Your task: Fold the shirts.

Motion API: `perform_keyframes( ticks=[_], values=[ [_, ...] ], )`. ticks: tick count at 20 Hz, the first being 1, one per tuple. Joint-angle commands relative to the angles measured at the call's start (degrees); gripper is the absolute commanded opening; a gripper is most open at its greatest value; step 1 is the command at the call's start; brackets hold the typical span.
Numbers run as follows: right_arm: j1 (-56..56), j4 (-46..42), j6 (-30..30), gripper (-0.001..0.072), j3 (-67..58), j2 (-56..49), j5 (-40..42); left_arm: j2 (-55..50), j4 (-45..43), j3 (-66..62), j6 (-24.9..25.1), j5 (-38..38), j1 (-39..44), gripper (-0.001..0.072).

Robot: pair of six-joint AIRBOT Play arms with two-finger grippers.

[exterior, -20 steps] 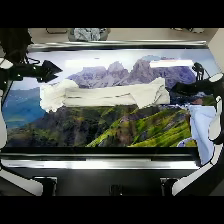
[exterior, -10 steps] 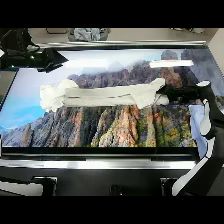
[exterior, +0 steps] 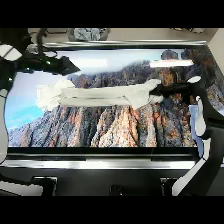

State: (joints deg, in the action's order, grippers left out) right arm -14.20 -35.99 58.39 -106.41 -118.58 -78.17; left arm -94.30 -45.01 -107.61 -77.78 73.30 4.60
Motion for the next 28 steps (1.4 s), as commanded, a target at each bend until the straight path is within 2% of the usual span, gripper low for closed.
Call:
perform_keyframes(
  ticks=[1, 5, 7, 9, 13, 14, 19, 21, 22, 24, 25, 28],
  values=[
    [0.5, -1.5, -1.6, 0.0047, 0.0, 8.3, -6.3, -4.7, 0.0, 1.3, 2.3, 0.0, 4.9, 0.0036],
    [0.5, -11.5, 1.7, 0.0047, 0.0, 22.2, -14.9, -13.9, 0.2, 1.3, -1.0, -1.6, 13.1, 0.0035],
    [0.5, -15.8, 2.5, 0.0047, 0.0, 28.0, -18.6, -16.7, 3.0, 1.3, -2.0, -3.8, 16.9, 0.0035],
    [0.5, -18.2, 3.2, 0.0047, 0.0, 32.5, -20.7, -18.7, 8.2, 1.3, -2.4, -8.1, 20.9, 0.0034],
    [0.5, -19.2, 5.2, 0.0047, 0.0, 37.8, -22.6, -22.8, 11.8, 1.2, -8.0, -18.6, 28.6, 0.0033],
    [0.5, -19.2, 5.4, 0.0048, 0.0, 38.7, -22.8, -24.0, 14.1, 1.2, -9.5, -19.6, 30.1, 0.0033],
    [0.5, -19.2, 6.2, 0.0048, 0.0, 39.5, -22.4, -30.4, 31.1, 1.2, -9.2, -26.5, 38.5, 0.0033],
    [0.5, -19.5, 6.2, 0.0048, 0.1, 39.5, -21.9, -32.5, 37.6, 1.2, -9.0, -29.4, 39.4, 0.0033],
    [0.5, -20.5, 6.2, 0.0048, 0.1, 39.3, -21.8, -33.1, 39.8, 1.2, -7.4, -29.3, 39.0, 0.0032],
    [0.5, -21.6, 6.3, 0.0048, 0.1, 38.0, -21.8, -32.1, 38.3, 1.3, -2.2, -25.5, 36.8, 0.0029],
    [0.9, -21.7, 6.2, 0.0048, 0.1, 37.1, -21.4, -30.4, 33.8, 1.3, -1.9, -22.7, 35.4, 0.0029],
    [5.3, -22.2, 5.7, 0.0048, 0.1, 33.3, -18.0, -20.5, 10.6, 1.3, -3.8, -13.6, 31.2, 0.0028]
  ],
)
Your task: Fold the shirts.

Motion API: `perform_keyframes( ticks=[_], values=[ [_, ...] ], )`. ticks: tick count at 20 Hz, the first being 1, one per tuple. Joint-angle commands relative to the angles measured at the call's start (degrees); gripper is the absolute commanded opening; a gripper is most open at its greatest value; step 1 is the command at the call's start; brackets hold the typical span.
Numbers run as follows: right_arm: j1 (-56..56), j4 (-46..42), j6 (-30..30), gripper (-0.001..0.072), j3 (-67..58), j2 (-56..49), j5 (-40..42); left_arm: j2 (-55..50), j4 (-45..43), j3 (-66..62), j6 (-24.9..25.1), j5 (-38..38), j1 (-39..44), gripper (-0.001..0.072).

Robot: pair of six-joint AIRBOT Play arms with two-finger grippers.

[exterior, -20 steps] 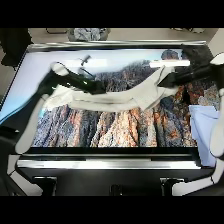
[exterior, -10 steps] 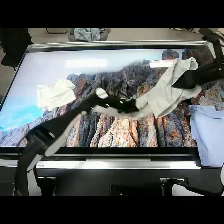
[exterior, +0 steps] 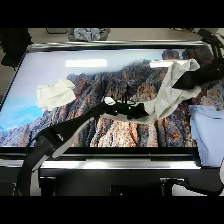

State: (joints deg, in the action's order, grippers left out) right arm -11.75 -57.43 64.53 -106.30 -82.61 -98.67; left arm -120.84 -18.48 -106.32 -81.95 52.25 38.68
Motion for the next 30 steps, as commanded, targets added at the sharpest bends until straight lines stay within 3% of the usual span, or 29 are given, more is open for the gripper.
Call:
perform_keyframes(
  ticks=[1, 3, 10, 11, 12, 14, 16, 21, 24, 26, 30],
  values=[
    [5.0, -0.8, -0.5, 0.0048, 0.0, -4.1, 3.9, 10.1, -23.1, 0.0, 0.4, 11.3, -4.3, 0.0028],
    [9.6, -0.7, -0.5, 0.0048, 0.0, -7.0, 6.3, 19.3, -35.9, 0.1, 0.2, 18.3, -8.5, 0.0029],
    [29.0, -0.1, 0.7, 0.0065, 0.0, -20.0, 20.9, 45.5, -44.9, 1.2, -3.8, 19.0, -30.3, 0.003],
    [31.3, 0.3, 2.3, 0.0301, 0.0, -22.4, 23.6, 47.4, -46.4, 1.2, -4.7, 19.3, -32.6, 0.003],
    [33.0, 2.7, 2.0, 0.0685, 0.0, -24.7, 25.6, 48.6, -47.2, 1.2, -4.7, 20.0, -34.5, 0.0031],
    [33.7, 5.9, 0.7, 0.0703, 0.0, -26.6, 26.4, 49.8, -48.8, 1.2, -5.2, 22.4, -37.7, 0.0031],
    [31.1, 2.6, 0.0, 0.0702, -0.2, -25.3, 24.2, 49.9, -49.8, 1.5, -5.1, 24.2, -39.6, 0.0031],
    [11.8, -12.4, 0.4, 0.0692, -0.1, -19.7, 9.3, 49.9, -52.1, 6.5, -4.8, 24.2, -40.4, 0.0032],
    [1.1, -12.6, 2.6, 0.0674, 5.5, -19.6, 3.7, 49.9, -52.1, 9.5, -4.0, 24.2, -40.4, 0.0032],
    [-0.9, -6.9, 2.3, 0.0676, 14.5, -19.5, 7.2, 49.9, -52.1, 10.8, -4.0, 24.2, -40.4, 0.0032],
    [0.4, 14.5, -2.1, 0.0677, 30.2, -19.6, 25.9, 49.9, -52.1, 11.3, -4.0, 24.0, -40.4, 0.0032]
  ],
)
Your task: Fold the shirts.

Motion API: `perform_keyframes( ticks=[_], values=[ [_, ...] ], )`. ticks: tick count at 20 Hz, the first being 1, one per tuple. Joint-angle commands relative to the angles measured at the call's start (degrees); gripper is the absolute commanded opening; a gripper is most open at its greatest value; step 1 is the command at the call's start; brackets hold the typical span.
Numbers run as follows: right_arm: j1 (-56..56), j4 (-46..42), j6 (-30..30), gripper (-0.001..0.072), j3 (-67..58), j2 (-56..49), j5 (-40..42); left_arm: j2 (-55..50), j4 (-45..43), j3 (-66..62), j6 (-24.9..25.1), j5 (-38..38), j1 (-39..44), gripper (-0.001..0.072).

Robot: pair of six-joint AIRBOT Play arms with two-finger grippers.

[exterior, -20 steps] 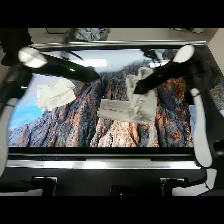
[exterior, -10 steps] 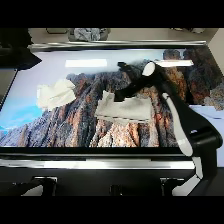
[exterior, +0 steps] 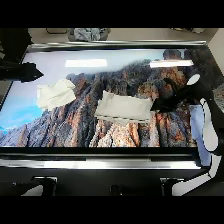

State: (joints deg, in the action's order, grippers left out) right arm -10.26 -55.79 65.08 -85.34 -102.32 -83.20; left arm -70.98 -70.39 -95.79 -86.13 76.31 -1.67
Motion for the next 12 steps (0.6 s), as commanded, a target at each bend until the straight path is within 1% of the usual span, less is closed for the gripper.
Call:
perform_keyframes(
  ticks=[1, 2, 3, 4, 5, 6, 7, 8, 9, 10, 12],
  values=[
    [-0.4, 13.9, -2.7, 0.0677, 10.9, -0.1, 13.4, 0.0, -0.2, 0.8, 0.1, 0.0, 0.0, 0.0033],
    [0.2, 14.0, -2.7, 0.0675, 11.5, -0.3, 15.1, 0.0, -0.2, 0.8, 0.1, 0.0, 0.0, 0.0032],
    [0.8, 15.0, -2.8, 0.0623, 11.5, -0.7, 16.3, 0.0, -0.2, 0.8, 0.1, 0.0, 0.0, 0.0032],
    [0.9, 17.7, -4.4, 0.025, 11.5, -0.8, 17.4, 0.0, -0.1, 0.8, 0.1, 0.0, 0.0, 0.0032],
    [0.6, 21.8, -7.2, 0.0065, 11.0, -0.5, 17.3, 0.0, -0.2, 0.8, 0.1, 0.0, 0.0, 0.0032],
    [-0.1, 26.1, -11.5, 0.0047, 9.8, 0.1, 15.3, 0.0, -0.2, 0.8, 0.2, 0.0, 0.0, 0.0032],
    [-1.3, 28.4, -13.7, 0.0047, 8.1, 1.3, 13.1, 0.0, -0.2, 0.8, 0.2, 0.0, 0.0, 0.0032],
    [-3.0, 28.4, -13.6, 0.0047, 5.8, 2.9, 11.1, 0.0, -0.2, 0.8, 0.2, 0.0, 0.0, 0.0033],
    [-5.1, 27.4, -12.6, 0.0047, 3.3, 4.7, 9.3, 0.0, -0.2, 0.8, 0.2, 0.0, 0.0, 0.0033],
    [-7.8, 25.0, -10.3, 0.0047, 0.6, 6.8, 7.9, -0.1, -0.2, 0.8, 0.7, -0.4, 0.0, 0.0033],
    [-13.6, 17.3, -5.1, 0.0047, -4.1, 10.8, 5.4, -0.2, -0.2, 0.8, 2.2, -1.0, 0.0, 0.0033]
  ],
)
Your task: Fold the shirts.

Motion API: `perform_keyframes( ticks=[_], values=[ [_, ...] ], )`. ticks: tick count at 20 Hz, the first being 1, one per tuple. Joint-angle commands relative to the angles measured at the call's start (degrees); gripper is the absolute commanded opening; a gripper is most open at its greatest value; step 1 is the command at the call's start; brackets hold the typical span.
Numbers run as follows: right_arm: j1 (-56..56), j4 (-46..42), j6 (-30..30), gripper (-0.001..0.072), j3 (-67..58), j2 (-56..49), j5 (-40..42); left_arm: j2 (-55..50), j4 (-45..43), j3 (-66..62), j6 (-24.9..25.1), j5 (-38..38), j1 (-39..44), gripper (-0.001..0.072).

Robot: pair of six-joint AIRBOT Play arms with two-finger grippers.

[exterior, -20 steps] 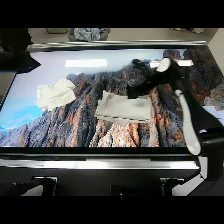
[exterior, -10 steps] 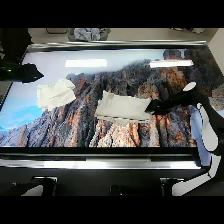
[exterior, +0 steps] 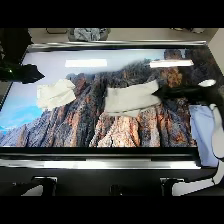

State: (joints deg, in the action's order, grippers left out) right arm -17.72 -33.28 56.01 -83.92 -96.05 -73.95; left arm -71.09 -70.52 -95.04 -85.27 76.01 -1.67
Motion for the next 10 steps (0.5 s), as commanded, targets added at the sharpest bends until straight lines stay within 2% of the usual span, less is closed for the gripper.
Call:
perform_keyframes(
  ticks=[1, 7, 10],
  values=[
    [-9.2, -8.1, 6.1, 0.0047, -7.5, 6.2, -4.9, -0.1, 0.0, 0.0, 1.4, -0.8, 0.0, 0.0033],
    [-27.2, -9.6, 11.8, 0.0047, -16.4, 12.6, -9.6, -0.1, 0.0, 1.1, 2.8, -1.0, 0.0, 0.0033],
    [-32.8, -9.5, 14.1, 0.0047, -19.4, 13.0, -15.1, -0.1, 0.0, 2.4, 4.1, -1.0, 0.0, 0.0033]
  ],
)
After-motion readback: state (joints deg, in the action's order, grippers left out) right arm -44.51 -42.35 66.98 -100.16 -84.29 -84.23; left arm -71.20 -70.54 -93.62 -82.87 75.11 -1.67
